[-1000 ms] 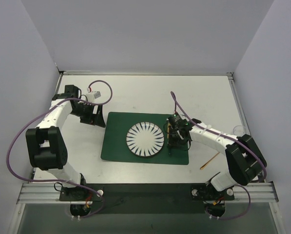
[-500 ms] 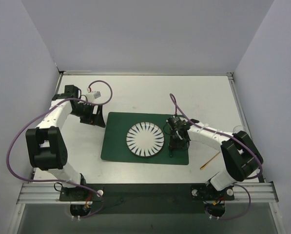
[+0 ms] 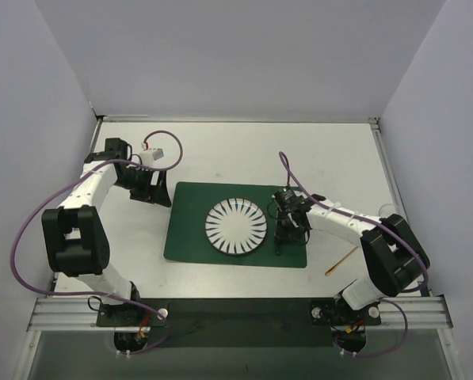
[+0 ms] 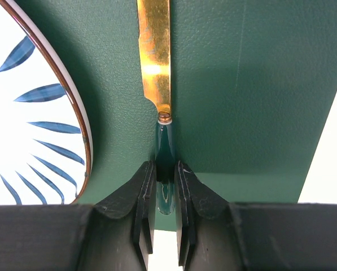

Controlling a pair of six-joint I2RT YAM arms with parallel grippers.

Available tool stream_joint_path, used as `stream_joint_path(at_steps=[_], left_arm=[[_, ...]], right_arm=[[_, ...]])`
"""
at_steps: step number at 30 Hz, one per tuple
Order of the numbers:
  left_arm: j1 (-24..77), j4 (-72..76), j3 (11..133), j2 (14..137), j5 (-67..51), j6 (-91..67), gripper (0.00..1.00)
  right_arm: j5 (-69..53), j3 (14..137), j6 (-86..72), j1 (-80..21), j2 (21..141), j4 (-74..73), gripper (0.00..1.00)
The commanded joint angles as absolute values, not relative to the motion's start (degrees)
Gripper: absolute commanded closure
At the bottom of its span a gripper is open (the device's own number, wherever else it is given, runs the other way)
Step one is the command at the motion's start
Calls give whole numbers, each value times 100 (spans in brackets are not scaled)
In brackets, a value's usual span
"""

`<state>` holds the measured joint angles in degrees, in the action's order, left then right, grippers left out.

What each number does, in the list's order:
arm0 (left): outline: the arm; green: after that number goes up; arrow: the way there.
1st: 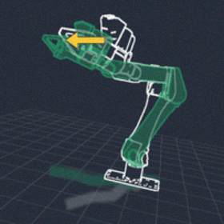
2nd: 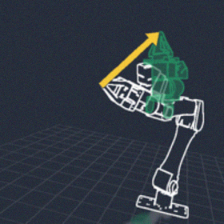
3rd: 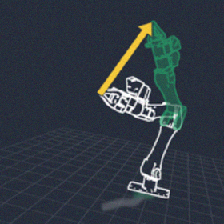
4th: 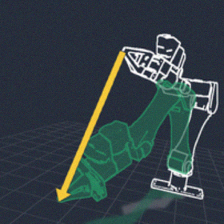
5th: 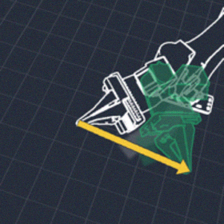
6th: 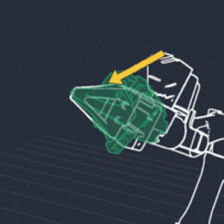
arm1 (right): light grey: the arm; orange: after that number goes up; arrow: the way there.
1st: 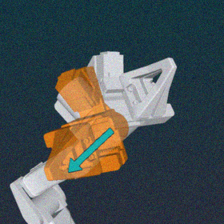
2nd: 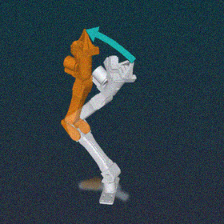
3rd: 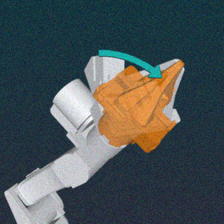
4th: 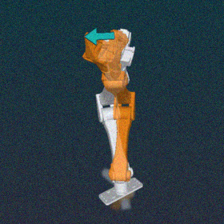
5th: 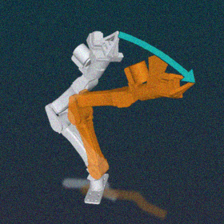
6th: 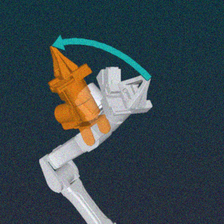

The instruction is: Set the dinner table for one person

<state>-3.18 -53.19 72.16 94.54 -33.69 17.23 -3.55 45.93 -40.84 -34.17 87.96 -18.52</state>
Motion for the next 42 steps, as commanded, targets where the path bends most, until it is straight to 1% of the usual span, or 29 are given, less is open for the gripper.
stream_joint_path(at_steps=[1,18,24,28,39,41,42], left_arm=[[-360,-5300,7312,9378,-3419,1837,12],[-369,-5282,7260,9352,-3445,1854,12],[-369,-5291,7260,9343,-3454,1863,12],[-369,-5265,7251,9343,-3454,1863,12],[-369,-5282,7286,9387,-3463,1872,12],[-369,-5291,7295,9396,-3463,1872,12],[-369,-5300,7312,9404,-3472,1872,12]], right_arm=[[-308,4272,-4228,-3419,8658,-2039,100],[-316,4166,-4333,-3551,8244,-2250,100],[-229,4254,-4236,-3542,8349,-2294,100],[-211,4263,-4368,-3551,8455,-2294,92],[-53,4403,-4342,-3533,8622,-2294,94],[-61,4386,-4324,-3533,8631,-2294,92],[-70,4377,-4316,-3533,8613,-2294,89]])
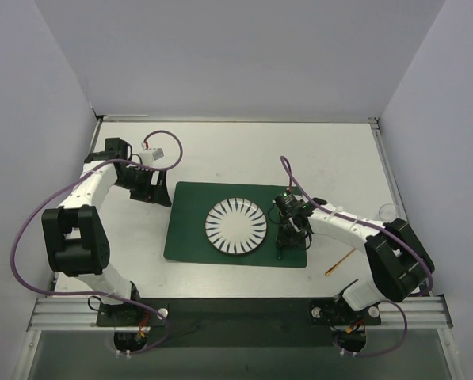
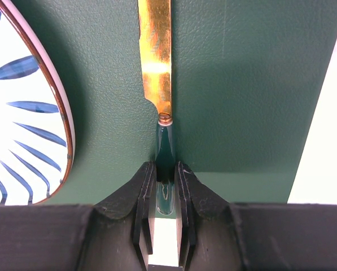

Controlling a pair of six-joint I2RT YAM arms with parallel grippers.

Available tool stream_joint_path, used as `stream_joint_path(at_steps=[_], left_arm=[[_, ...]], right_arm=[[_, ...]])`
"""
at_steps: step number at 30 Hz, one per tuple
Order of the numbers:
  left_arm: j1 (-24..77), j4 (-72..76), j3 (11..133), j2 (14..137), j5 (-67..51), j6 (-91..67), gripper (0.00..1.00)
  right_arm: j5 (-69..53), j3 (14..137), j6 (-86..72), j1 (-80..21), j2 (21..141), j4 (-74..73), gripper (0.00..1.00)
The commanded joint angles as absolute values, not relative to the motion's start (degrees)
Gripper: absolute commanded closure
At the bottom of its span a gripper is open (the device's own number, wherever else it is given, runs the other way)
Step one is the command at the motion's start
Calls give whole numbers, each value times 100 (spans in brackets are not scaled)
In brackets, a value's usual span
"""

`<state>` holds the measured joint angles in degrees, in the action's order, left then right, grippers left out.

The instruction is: Set the dinner table for one person

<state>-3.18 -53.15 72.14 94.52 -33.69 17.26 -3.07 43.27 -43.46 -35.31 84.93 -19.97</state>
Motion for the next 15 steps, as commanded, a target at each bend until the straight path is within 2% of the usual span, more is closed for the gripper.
stream_joint_path(at_steps=[1,4,8,12,14,15], left_arm=[[-360,-5300,7312,9404,-3480,1863,12],[-369,-5309,7321,9413,-3481,1872,12],[-369,-5326,7339,9422,-3507,1872,12],[-369,-5352,7330,9378,-3507,1863,12],[-369,-5353,7330,9343,-3489,1863,12],[-369,-5361,7330,9325,-3481,1863,12]], right_arm=[[-70,4368,-4298,-3542,8596,-2303,74],[-53,4394,-4298,-3542,8464,-2355,57],[245,4579,-4403,-3542,8148,-2557,53],[1123,4685,-4842,-3437,7412,-2935,51],[1397,4501,-5201,-3148,7112,-3172,51],[1380,4361,-5299,-2624,6788,-3242,51]])
